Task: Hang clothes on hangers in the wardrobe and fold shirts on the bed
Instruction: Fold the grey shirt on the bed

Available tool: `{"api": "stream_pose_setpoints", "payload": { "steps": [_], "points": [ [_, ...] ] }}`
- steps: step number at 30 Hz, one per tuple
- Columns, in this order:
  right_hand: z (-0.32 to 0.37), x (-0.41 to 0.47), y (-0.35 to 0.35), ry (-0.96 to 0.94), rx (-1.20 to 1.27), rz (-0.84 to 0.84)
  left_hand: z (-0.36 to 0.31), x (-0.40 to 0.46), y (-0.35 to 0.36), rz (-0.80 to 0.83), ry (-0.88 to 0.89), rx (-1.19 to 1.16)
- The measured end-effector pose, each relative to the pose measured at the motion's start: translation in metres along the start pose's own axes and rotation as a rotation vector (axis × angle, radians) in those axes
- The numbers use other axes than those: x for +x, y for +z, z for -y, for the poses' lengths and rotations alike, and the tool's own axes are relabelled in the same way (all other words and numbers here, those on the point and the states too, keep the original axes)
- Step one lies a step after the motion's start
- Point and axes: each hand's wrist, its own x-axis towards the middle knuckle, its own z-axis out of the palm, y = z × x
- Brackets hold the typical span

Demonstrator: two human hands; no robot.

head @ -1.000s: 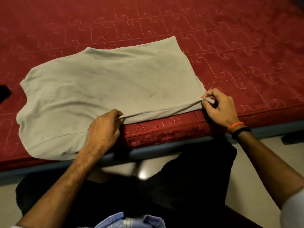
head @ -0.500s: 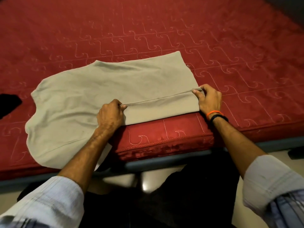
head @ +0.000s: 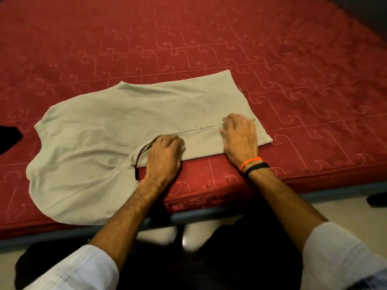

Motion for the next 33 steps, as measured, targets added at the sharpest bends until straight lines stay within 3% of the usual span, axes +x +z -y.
{"api": "stream_pose_setpoints", "payload": {
  "steps": [2,5,10,14,21,28,33],
  "points": [
    [0.030,-0.017,0.000,-0.172,0.194,0.205,-0.011,-0.012,0.007,0.112,-0.025,-0.038],
    [0.034,-0.031,0.004,-0.140,0.148,0.451,-0.014,-0.016,0.009,0.260,-0.147,0.079],
    [-0.024,-0.028,-0.002,0.153,-0.002,0.404,-0.012,-0.016,0.006,0.318,-0.174,0.125],
    [-0.025,-0.024,-0.004,0.177,-0.007,0.427,-0.016,-0.013,0.002,0.352,-0.191,0.095],
    [0.059,-0.028,-0.011,-0.016,0.225,0.265,-0.005,-0.022,-0.034,0.126,-0.155,-0.195],
    [0.151,-0.033,-0.011,-0.143,0.474,0.150,0.052,-0.058,-0.092,-0.115,-0.211,-0.151],
    [0.199,-0.033,-0.009,-0.081,0.573,0.184,0.106,-0.099,-0.120,-0.052,-0.360,-0.054]
  ]
}}
